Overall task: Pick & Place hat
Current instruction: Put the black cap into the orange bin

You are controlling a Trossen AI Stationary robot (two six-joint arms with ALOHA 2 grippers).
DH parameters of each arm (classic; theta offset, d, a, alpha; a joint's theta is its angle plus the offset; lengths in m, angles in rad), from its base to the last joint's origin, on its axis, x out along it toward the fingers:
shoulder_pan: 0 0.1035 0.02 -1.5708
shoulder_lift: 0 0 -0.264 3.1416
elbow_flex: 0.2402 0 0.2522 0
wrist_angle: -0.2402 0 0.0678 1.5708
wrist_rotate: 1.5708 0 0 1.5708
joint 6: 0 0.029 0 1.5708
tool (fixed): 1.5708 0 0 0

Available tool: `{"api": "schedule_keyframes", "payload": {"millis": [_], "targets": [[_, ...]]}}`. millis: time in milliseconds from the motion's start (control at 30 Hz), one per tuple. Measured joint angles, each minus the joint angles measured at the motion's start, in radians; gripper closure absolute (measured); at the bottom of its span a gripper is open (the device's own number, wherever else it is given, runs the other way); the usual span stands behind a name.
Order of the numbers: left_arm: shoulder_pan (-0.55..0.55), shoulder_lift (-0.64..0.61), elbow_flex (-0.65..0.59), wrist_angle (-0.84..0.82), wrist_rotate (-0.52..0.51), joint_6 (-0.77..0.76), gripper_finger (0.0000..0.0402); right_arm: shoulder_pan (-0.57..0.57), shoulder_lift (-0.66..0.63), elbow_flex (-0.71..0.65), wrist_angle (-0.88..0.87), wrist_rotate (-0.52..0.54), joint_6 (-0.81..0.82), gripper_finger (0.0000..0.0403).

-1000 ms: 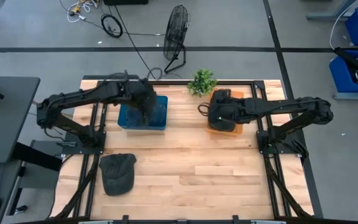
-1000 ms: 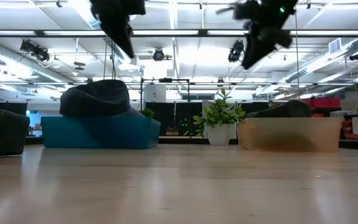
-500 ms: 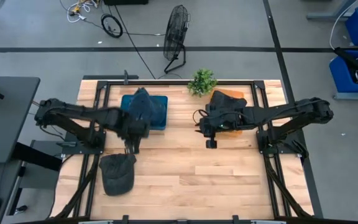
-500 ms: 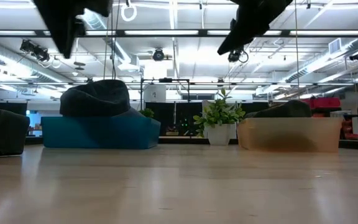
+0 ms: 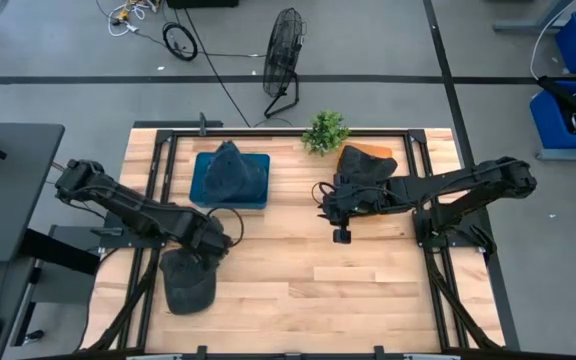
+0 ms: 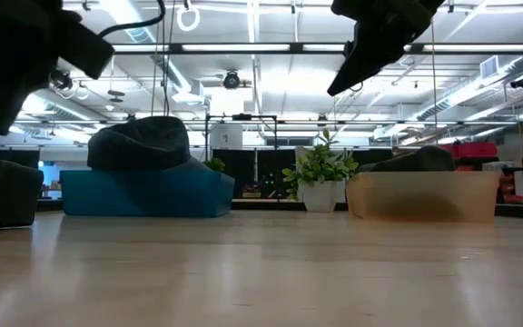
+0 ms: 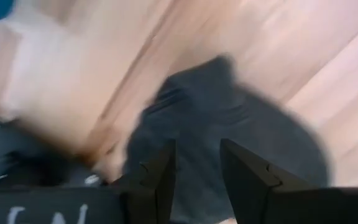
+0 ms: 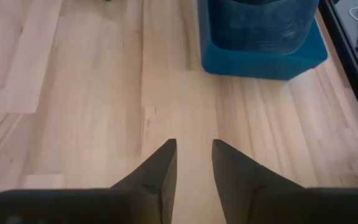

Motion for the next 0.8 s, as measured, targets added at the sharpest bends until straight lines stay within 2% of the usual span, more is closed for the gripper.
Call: {"api": "schedule_keyframes", "payload": {"millis": [167, 600, 800], "targets": [[-0.014, 0.0, -0.003, 0.124, 0.001, -0.077, 0.0274, 0.0, 0.0, 0.0, 0.003, 0.0, 0.002, 0.0297], [-0.178, 0.002, -0.007, 0.119, -0.065, -0.424, 0.0274, 0.0, 0.0, 0.0, 0.003, 0.0, -0.068, 0.0297], [-0.241, 0.002, -0.076, 0.177, -0.082, -0.525, 0.0274, 0.0, 0.0, 0.0, 0.003, -0.001, -0.133, 0.0297]]}}
